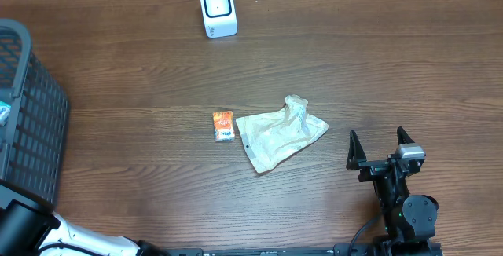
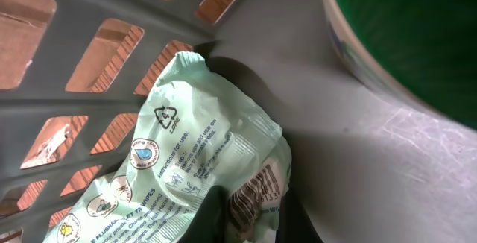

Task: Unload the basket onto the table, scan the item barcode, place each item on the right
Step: 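Grasp the green wipes packet in the basket with the left gripper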

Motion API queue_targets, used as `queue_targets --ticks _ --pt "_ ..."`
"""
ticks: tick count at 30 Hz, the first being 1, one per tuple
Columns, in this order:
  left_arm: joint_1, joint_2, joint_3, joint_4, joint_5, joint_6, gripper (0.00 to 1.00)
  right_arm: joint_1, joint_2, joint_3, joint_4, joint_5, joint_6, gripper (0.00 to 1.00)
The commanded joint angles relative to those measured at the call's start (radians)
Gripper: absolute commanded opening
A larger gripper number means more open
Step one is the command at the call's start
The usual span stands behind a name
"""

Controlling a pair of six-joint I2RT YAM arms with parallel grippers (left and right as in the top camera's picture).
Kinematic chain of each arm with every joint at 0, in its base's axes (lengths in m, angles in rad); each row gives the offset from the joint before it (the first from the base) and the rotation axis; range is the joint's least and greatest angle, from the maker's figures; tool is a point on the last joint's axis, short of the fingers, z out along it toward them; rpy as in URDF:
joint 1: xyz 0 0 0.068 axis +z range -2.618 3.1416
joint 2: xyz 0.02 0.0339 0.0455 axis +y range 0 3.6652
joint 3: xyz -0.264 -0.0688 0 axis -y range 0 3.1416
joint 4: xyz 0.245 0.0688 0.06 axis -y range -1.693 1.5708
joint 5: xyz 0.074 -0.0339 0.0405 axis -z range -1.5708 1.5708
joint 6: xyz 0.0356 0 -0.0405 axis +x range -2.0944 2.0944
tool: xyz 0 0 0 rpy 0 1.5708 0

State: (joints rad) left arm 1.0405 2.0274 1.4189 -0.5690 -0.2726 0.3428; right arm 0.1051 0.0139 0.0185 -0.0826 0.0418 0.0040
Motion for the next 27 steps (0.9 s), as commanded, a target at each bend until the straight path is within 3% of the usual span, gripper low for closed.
queue_targets --ticks 1,8,14,19,27 --pt "-0.027 0.084 -0.048 -0.069 0.013 0.006 0.04 -0.003 -0.007 -0.010 0.003 0.009 -0.002 1.00" --pt "-0.127 0.084 -0.017 -0.156 0.019 -0.056 0.04 -0.003 -0.007 -0.010 0.003 0.009 -0.002 1.00" --pt "-0.206 0.084 0.075 -0.284 0.107 -0.117 0.04 -0.003 -0.007 -0.010 0.003 0.009 -0.002 1.00" --pt "-0.229 0.084 0.153 -0.383 0.235 -0.170 0.04 -0.003 -0.007 -0.010 0.003 0.009 -0.002 1.00" --pt "-0.232 0.084 0.263 -0.501 0.259 -0.192 0.04 -0.003 -0.007 -0.010 0.003 0.009 -0.002 1.00"
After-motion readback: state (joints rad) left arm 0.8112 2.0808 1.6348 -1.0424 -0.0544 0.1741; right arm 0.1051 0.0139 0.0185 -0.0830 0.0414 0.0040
